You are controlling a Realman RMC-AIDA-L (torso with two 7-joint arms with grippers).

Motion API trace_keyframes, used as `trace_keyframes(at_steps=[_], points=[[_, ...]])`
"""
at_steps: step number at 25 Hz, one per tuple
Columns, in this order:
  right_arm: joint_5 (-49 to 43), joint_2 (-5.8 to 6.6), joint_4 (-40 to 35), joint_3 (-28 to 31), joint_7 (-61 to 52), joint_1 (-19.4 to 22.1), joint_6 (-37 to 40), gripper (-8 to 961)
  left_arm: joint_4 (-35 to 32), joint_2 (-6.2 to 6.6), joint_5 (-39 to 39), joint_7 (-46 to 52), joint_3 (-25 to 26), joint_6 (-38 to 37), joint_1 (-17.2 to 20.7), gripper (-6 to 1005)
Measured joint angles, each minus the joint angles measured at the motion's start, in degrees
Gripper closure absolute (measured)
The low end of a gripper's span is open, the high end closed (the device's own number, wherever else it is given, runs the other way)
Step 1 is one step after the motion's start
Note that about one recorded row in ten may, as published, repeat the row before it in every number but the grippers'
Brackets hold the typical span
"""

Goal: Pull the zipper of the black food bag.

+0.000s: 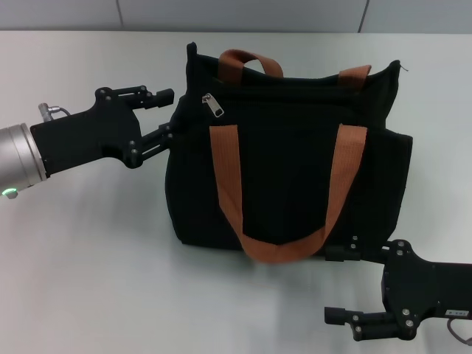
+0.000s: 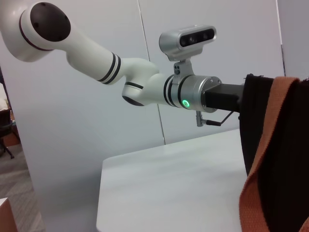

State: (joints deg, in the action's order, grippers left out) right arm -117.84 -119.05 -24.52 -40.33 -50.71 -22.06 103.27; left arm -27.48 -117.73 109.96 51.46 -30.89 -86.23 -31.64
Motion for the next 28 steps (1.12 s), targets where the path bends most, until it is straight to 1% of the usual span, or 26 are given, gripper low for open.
trace_keyframes(at_steps=[1, 3, 8, 14, 19, 21, 22, 23, 24, 28], points=[[0.00, -0.01, 0.00, 0.00, 0.00, 0.00, 0.00, 164, -0.03, -0.06, -1.35, -1.55, 0.09, -2.50, 1.05, 379], [0.00, -0.02, 0.01, 0.05, 0.00, 0.00, 0.00, 165, -0.03, -0.12, -1.72, -1.71, 0.12, -3.16, 1.33, 456], [0.00, -0.04, 0.00, 0.08, 0.00, -0.06, 0.00, 168, -0.03, -0.17, -2.60, -1.72, 0.13, -3.26, 1.35, 695], [0.41, -0.05, 0.00, 0.09, -0.21, -0.31, 1.06, 171, 0.00, -0.33, -3.58, -1.81, 0.12, -4.66, 1.83, 891], [4.06, -0.05, 0.00, 0.17, -3.38, -0.57, 5.89, 173, 0.34, -0.52, -6.08, -2.82, 0.04, -6.58, 3.04, 975], [7.28, -0.05, 0.01, 0.17, -6.30, -0.77, 8.89, 175, 0.50, -0.64, -7.01, -3.16, -0.02, -7.02, 3.53, 975], [10.00, -0.04, -0.02, 0.17, -9.24, -1.12, 10.85, 175, 0.53, -0.67, -7.19, -3.19, -0.02, -7.08, 3.64, 975], [14.06, -0.01, -0.19, 0.17, -14.74, -1.91, 12.80, 176, 0.57, -0.71, -7.38, -3.20, 0.00, -7.14, 3.73, 975], [14.06, -0.01, -0.19, 0.17, -14.74, -1.91, 12.80, 176, 0.57, -0.71, -7.38, -3.20, 0.00, -7.14, 3.73, 975], [19.73, 0.68, -1.58, 0.17, -30.68, -5.36, 13.61, 178, 0.73, -0.84, -9.00, -3.22, 0.03, -8.03, 4.33, 975]])
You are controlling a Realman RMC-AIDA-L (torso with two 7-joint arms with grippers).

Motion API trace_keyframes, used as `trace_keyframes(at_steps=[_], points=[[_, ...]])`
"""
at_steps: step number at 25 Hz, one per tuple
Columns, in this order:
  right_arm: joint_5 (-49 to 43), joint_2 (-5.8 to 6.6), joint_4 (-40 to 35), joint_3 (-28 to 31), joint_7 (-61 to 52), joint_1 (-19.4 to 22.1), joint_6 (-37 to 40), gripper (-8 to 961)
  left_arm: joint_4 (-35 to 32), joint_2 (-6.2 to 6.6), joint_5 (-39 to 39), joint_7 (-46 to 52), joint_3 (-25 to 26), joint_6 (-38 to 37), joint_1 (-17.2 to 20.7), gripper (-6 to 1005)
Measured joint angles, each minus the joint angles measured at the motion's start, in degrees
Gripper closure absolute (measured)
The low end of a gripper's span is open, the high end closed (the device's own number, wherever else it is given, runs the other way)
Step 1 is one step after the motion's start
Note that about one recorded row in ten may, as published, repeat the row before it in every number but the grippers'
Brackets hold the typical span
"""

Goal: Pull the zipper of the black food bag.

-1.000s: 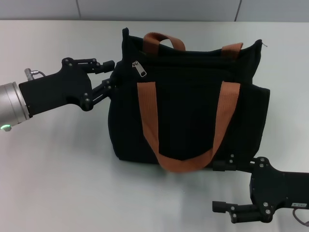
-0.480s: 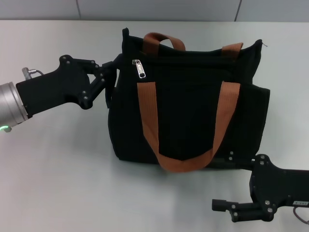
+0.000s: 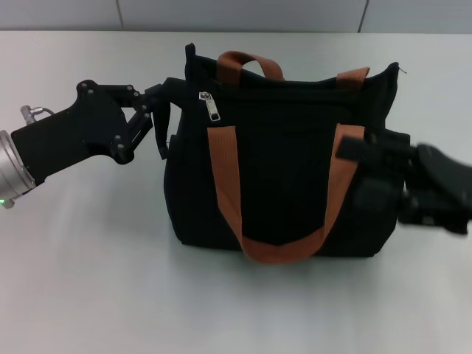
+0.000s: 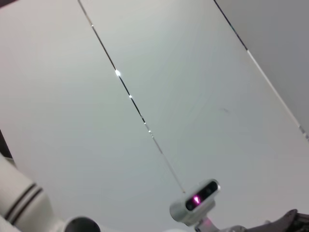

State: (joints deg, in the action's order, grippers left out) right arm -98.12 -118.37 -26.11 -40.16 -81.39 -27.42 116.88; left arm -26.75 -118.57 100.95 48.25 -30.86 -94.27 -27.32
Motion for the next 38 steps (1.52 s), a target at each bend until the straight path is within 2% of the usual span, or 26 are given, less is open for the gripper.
trace_keyframes(at_steps=[5, 8, 13, 19, 38], points=[[0.66, -0.06, -4.38, 0.20, -13.86, -5.33, -2.96, 181, 0.19, -0.02, -0.48, 0.00, 0.01, -0.74, 0.24, 975], [0.39, -0.03, -5.46, -0.16, -17.89, -7.25, -5.18, 182, 0.67, -0.01, -0.55, 0.00, 0.01, -0.93, 0.25, 975], [-1.38, 0.71, -6.90, -0.97, -26.87, -11.57, -10.54, 185, 0.67, 0.01, -0.58, 0.00, 0.01, -0.97, 0.25, 975], [-4.25, 1.44, -7.90, -1.64, -34.68, -15.88, -13.14, 188, 0.66, 0.01, -0.79, 0.00, -0.01, -0.83, 0.25, 975], [-9.98, 2.18, -9.44, -9.83, -48.47, -23.05, -21.25, 198, 2.01, -0.10, -1.78, -0.83, 0.02, -1.06, -0.08, 975]])
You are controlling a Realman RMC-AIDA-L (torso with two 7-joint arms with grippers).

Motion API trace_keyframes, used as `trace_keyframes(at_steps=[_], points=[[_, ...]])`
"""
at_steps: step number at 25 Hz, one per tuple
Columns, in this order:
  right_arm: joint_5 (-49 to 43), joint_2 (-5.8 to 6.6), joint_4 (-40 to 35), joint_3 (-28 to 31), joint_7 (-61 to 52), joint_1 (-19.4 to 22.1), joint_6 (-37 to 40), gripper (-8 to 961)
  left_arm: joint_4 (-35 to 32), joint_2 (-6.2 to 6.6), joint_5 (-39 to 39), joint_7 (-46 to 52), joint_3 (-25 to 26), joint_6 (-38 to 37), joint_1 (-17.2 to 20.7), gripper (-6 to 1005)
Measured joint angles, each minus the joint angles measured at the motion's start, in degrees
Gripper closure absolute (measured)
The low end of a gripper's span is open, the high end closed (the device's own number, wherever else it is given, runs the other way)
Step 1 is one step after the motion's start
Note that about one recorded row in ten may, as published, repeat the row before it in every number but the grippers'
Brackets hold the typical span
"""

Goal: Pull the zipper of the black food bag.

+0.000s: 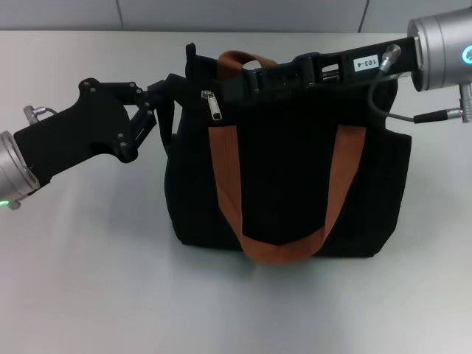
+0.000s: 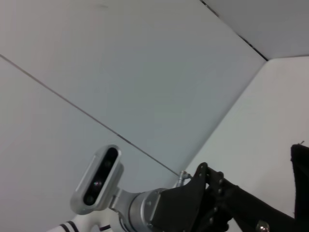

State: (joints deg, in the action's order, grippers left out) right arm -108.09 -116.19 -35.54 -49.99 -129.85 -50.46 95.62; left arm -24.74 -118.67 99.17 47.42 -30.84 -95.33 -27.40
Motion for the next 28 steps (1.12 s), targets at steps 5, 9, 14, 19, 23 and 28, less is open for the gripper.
trace_keyframes(at_steps=[5, 9, 14, 19, 23, 28], points=[[-1.24, -0.04, 0.10, -0.33, -1.76, -1.31, -0.96, 200, 0.15, 0.00, -0.11, -0.02, -0.01, -0.26, -0.05, 975], [-1.25, -0.19, 0.09, -1.80, -2.51, -1.73, -1.53, 202, 0.15, 0.02, -0.20, -0.04, -0.01, -0.50, -0.10, 975], [-1.25, -0.38, 0.03, -3.40, -3.53, -2.29, -2.70, 205, 0.13, 0.03, -0.43, -0.05, -0.06, -0.55, -0.24, 975], [-1.25, -0.50, 0.03, -4.13, -4.07, -2.85, -3.13, 207, 0.13, 0.03, -0.79, -0.05, -0.13, -0.56, -0.31, 974], [-1.25, -0.52, -0.04, -5.05, -4.36, -3.05, -3.92, 209, 0.13, 0.03, -0.84, 0.09, -0.14, -0.63, -0.40, 974], [-1.25, -0.63, -0.06, -5.45, -4.39, -3.12, -4.58, 212, 0.13, 0.02, -0.84, 0.20, -0.28, -0.64, -0.48, 974]])
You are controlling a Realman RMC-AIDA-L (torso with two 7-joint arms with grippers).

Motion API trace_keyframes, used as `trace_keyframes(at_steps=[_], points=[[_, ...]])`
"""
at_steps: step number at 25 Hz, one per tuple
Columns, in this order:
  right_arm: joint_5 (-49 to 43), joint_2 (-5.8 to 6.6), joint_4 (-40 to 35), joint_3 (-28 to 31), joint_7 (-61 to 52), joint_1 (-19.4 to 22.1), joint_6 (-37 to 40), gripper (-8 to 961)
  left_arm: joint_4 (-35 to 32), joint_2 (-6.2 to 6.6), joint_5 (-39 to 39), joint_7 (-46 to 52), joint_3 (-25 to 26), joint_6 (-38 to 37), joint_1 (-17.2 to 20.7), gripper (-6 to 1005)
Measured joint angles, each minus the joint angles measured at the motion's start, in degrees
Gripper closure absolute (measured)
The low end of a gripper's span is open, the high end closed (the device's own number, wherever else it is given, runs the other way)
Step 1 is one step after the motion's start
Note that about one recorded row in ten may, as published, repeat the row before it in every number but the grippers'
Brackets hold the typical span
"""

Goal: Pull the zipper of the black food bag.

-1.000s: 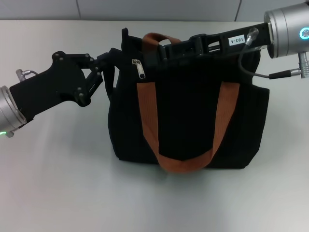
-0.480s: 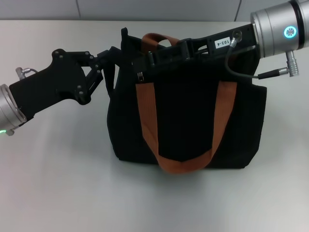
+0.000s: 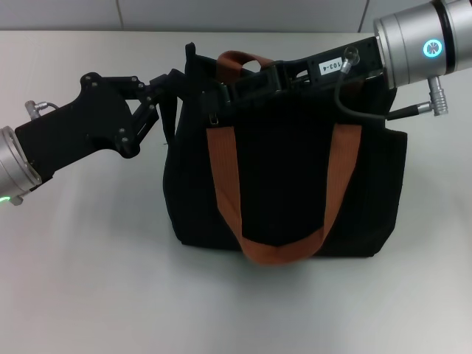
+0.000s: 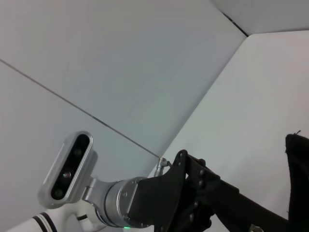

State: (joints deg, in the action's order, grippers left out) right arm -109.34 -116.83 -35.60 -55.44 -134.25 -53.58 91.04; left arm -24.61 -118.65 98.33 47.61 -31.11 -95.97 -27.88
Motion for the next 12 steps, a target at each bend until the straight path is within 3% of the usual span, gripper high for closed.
trace_keyframes(at_steps=[3, 12], points=[[0.00, 0.00, 0.00, -0.71, -0.06, -0.01, -0.48, 357, 0.00, 0.00, 0.00, 0.01, -0.04, 0.00, 0.00, 974], [0.01, 0.02, -3.52, -1.30, -0.41, 1.60, -0.88, 528, 0.00, 0.00, 0.00, 0.01, -0.06, 0.00, 0.02, 974]])
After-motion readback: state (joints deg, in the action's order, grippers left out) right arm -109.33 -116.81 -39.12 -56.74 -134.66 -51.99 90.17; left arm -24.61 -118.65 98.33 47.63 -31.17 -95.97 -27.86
